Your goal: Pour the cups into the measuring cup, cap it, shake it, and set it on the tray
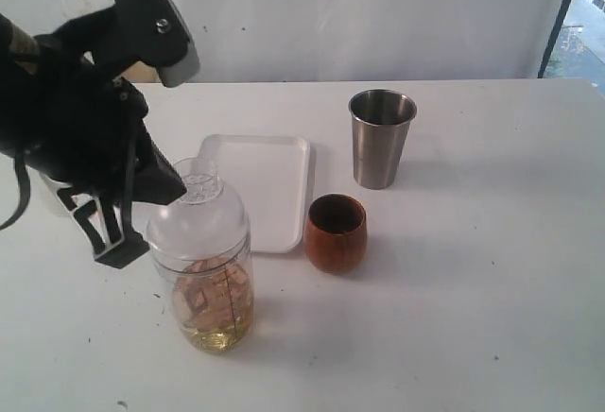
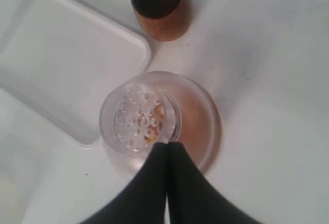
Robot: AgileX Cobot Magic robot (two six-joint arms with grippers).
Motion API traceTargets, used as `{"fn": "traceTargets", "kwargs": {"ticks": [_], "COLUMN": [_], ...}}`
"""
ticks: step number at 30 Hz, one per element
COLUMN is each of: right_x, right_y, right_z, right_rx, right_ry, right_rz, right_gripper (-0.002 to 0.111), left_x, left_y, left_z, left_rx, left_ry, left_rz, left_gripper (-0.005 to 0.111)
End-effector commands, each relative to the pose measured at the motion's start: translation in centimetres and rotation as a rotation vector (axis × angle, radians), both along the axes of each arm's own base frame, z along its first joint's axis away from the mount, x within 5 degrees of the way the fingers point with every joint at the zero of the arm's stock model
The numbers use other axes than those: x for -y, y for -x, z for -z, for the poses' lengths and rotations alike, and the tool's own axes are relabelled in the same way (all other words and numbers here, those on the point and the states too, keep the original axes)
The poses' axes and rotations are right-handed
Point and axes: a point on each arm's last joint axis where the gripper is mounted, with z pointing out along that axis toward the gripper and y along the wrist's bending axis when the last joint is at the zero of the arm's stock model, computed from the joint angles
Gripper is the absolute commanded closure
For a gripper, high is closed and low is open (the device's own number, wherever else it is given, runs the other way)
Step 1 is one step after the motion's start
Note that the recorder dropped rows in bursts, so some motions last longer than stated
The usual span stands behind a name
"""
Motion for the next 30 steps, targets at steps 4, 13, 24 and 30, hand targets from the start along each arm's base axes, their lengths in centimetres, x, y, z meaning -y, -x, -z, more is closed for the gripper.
{"fn": "traceTargets", "kwargs": {"ticks": [4, 13, 24, 30], "right_x": [0.0, 0.0, 0.0, 0.0], "right_y": [0.0, 0.0, 0.0, 0.0], "right_z": [0.1, 0.1, 0.1, 0.1], "right_rx": [0.008, 0.008, 0.008, 0.008], "right_ry": [0.012, 0.012, 0.012, 0.012], "right_rz": [0.003, 0.003, 0.003, 0.003], "right_gripper": [0.108, 0.108, 0.108, 0.108], "left_x": [-0.6, -0.3, -0.6, -0.8], "left_y": [0.8, 0.2, 0.4, 0.6], "left_z": [-3.3, 0.4, 3.0, 3.3], "left_rx": [0.206, 0.272, 0.268, 0.233], "left_ry": [0.177, 0.252, 0.241, 0.199], "left_rz": [-0.002, -0.041, -0.057, -0.047], "left_gripper": [0.107, 0.107, 0.107, 0.107]}}
